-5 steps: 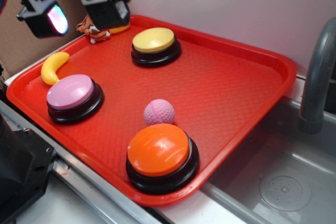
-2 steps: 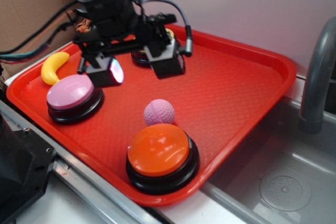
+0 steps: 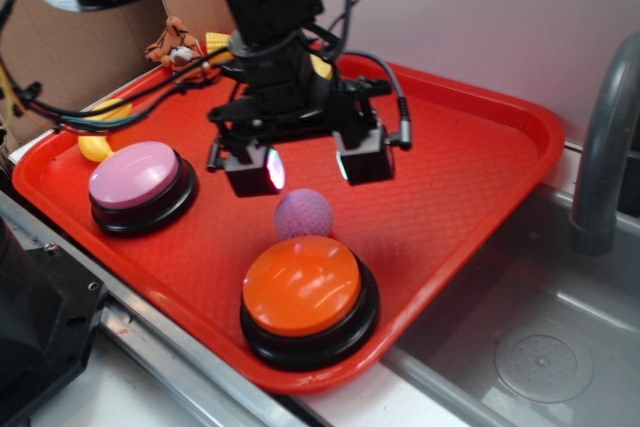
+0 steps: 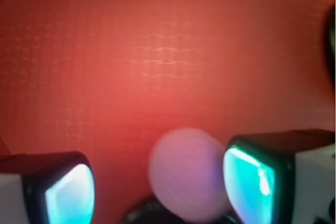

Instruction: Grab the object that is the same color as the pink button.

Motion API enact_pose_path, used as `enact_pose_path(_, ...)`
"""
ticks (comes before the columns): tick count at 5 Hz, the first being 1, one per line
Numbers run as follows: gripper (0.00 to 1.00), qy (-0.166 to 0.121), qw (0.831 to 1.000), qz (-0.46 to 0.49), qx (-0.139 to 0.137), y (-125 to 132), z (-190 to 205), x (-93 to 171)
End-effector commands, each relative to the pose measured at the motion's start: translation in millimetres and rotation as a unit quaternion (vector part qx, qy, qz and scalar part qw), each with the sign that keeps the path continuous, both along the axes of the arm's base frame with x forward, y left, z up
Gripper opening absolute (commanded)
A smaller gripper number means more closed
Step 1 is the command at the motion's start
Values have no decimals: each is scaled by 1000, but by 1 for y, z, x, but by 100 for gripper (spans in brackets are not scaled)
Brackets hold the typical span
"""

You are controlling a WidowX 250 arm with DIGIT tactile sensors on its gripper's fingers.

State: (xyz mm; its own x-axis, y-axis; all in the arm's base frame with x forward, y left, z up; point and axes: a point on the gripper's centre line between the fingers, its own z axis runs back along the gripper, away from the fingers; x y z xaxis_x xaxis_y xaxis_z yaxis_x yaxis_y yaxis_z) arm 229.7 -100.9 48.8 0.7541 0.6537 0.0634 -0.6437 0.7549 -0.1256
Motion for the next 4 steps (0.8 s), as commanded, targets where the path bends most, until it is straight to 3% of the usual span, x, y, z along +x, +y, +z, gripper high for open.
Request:
enact_pose_path(1, 100, 33, 999, -18, -2, -11, -16, -7)
enact_pose_path(2, 100, 40, 999, -23, -5, -15, -20, -20)
enact_pose_path(3, 0, 38, 999, -13, -9, -14, -20, -27)
enact_pose_path(4, 0, 38, 999, -8, -9, -12, -18, -29)
